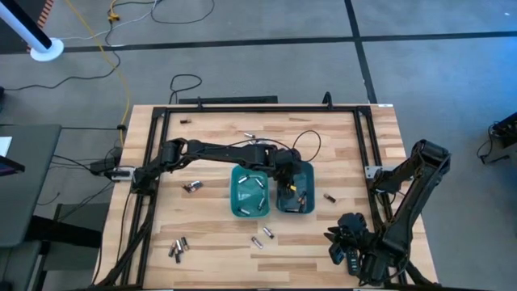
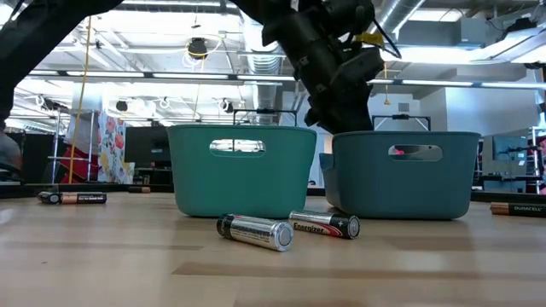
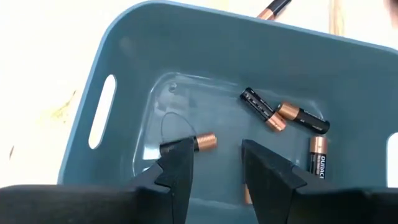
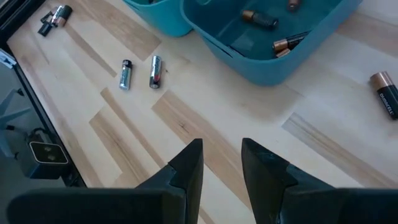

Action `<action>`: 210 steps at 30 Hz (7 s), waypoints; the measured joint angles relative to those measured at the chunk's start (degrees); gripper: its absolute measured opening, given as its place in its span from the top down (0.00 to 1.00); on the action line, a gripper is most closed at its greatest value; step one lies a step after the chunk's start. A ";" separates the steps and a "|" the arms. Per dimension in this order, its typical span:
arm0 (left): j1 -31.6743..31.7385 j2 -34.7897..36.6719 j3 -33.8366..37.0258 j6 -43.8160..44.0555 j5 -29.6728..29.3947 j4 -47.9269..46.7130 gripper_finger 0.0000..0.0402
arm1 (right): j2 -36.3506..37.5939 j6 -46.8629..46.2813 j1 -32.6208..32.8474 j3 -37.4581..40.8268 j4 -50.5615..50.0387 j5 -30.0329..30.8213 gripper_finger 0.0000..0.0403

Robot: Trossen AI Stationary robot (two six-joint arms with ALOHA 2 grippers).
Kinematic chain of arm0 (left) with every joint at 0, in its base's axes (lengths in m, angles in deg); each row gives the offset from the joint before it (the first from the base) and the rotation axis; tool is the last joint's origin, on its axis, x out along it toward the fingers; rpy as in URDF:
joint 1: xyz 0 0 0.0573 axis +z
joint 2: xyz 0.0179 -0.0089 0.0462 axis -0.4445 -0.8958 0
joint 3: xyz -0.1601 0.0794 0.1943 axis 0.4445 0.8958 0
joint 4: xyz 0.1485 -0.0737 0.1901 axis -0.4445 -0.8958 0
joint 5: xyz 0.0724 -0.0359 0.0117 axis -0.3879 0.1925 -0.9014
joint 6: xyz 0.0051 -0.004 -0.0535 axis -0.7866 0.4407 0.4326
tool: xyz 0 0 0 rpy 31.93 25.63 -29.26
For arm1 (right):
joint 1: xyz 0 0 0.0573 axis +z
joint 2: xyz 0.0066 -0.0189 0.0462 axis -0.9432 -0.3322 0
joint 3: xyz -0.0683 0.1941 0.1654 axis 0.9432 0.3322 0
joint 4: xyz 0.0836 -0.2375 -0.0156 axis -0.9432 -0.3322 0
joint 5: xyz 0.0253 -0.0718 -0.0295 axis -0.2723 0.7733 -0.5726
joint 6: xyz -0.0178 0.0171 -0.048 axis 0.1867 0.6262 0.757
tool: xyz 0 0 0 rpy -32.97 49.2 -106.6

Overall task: Sort batteries
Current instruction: Put the black battery into the blue bin

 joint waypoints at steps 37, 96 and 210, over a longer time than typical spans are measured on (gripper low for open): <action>-25.24 5.83 -9.30 24.58 -17.11 -34.62 0.68 | -0.02 10.97 -3.68 0.00 13.95 -0.37 0.69; -54.36 51.60 64.67 45.64 -2.67 -2.64 0.68 | -0.02 15.50 -4.05 0.00 23.12 -0.48 0.69; -9.09 36.65 35.38 -3.76 -7.86 -6.13 0.90 | 4.85 8.14 -3.49 17.68 21.35 -22.85 0.71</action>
